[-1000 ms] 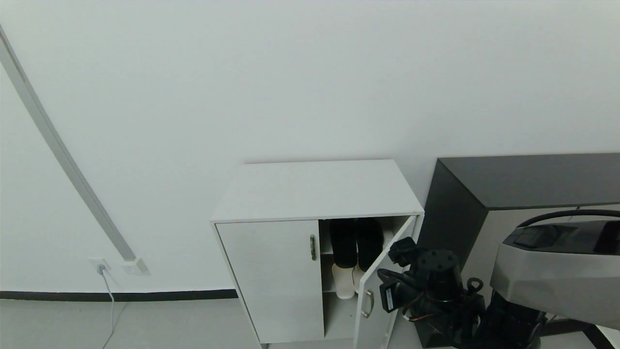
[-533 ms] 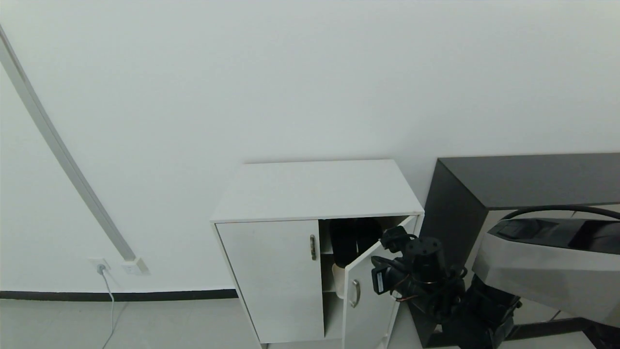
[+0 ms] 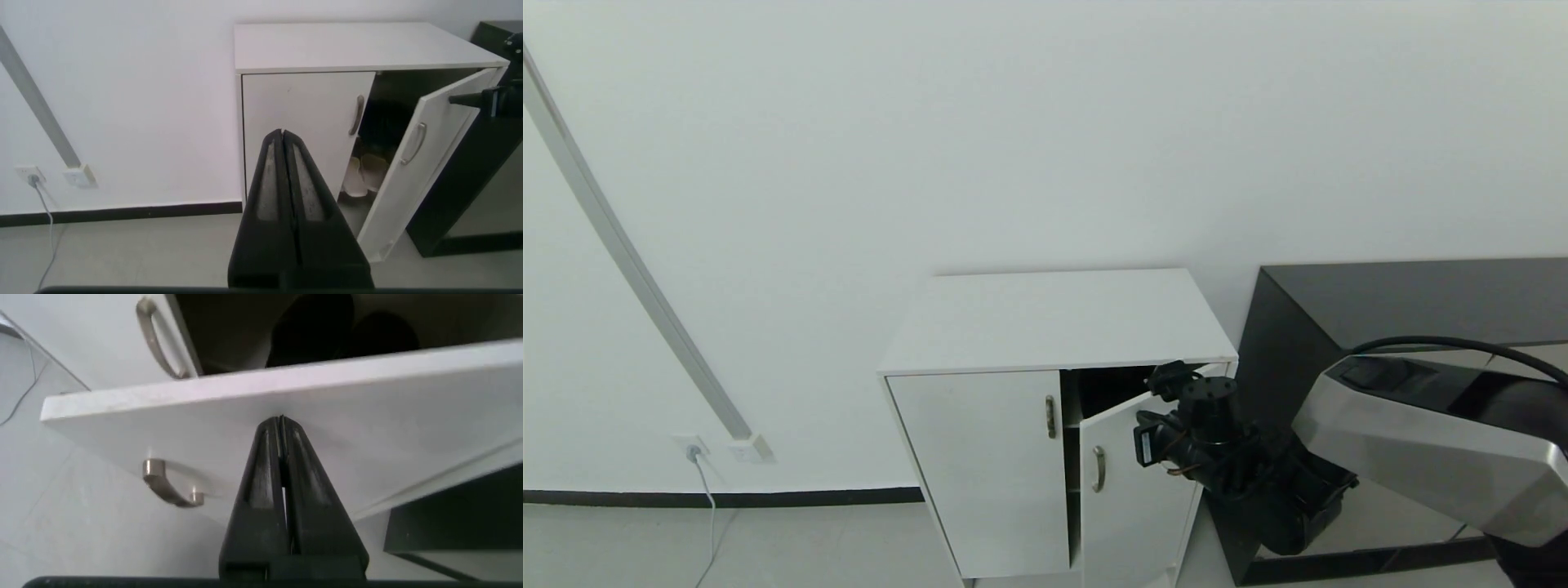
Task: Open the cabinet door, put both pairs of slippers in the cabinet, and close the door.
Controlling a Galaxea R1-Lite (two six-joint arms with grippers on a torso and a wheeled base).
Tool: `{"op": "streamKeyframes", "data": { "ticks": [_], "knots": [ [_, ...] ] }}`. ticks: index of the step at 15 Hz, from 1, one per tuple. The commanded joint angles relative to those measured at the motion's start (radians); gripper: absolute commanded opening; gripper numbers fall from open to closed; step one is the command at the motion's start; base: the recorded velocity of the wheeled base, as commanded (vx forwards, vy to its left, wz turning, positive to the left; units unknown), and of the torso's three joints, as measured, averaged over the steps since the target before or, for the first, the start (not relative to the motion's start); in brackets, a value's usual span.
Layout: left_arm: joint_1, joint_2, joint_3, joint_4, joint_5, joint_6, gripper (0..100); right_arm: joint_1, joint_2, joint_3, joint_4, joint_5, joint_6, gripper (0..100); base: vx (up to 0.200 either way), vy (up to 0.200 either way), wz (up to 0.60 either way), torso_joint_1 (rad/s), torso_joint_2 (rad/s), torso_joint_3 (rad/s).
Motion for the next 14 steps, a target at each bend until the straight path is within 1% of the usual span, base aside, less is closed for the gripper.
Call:
{"op": "streamKeyframes", "data": {
  "ticks": [1,9,14],
  "knots": [
    [0.0,0.001,0.0,0.0,0.0,0.0,0,-0.013,0.043,-0.067,0.017,0.0,0.0,0,0.0,0.0,0.0,0.0,0.0,0.0],
    [0.0,0.001,0.0,0.0,0.0,0.0,0,-0.018,0.083,-0.222,0.124,0.0,0.006,0,0.0,0.0,0.0,0.0,0.0,0.0],
    [0.0,0.001,0.0,0.0,0.0,0.0,0,-0.024,0.107,-0.282,0.158,0.0,0.006,0,0.0,0.0,0.0,0.0,0.0,0.0]
  ]
}}
